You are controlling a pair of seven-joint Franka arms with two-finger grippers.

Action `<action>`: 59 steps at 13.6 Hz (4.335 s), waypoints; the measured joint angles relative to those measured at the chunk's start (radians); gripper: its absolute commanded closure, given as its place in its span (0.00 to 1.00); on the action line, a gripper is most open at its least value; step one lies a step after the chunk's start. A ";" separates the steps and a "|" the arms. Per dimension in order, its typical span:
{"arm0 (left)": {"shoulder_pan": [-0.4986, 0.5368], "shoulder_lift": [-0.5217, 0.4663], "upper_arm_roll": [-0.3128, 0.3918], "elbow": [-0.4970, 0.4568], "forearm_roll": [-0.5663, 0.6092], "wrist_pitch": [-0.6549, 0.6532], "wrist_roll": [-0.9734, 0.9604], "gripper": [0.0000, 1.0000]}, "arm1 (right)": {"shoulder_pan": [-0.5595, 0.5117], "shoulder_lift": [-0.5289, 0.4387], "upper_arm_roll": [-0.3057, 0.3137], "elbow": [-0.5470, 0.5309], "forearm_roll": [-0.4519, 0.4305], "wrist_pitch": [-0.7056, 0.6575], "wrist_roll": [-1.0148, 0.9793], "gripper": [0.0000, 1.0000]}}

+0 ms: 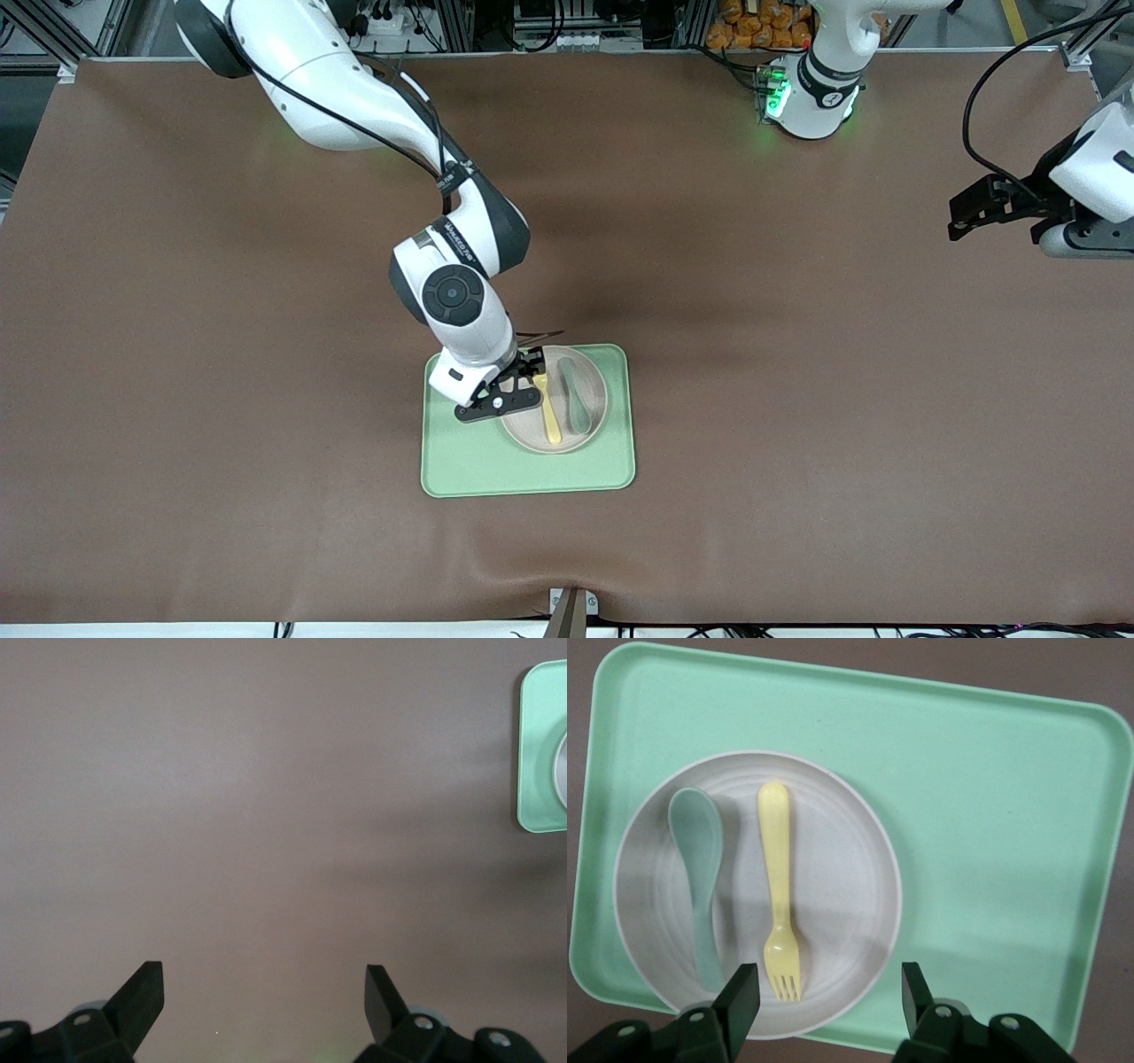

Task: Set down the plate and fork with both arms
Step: 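Move the right gripper over the yellow fork on the plate, then lower the right gripper and grasp the yellow fork, then lift the fork and set it on the placemat beside the plate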

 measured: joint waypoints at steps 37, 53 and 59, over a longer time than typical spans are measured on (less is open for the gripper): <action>0.000 -0.002 0.002 0.001 0.000 -0.012 0.002 0.00 | 0.084 0.125 -0.042 0.091 -0.049 0.019 0.077 1.00; -0.009 0.006 0.002 -0.005 0.000 -0.012 0.002 0.00 | -0.072 0.094 -0.048 0.024 -0.015 -0.062 0.075 0.95; -0.010 0.006 0.002 -0.005 0.000 -0.012 0.002 0.00 | -0.079 0.089 -0.050 -0.011 -0.015 -0.018 0.076 0.00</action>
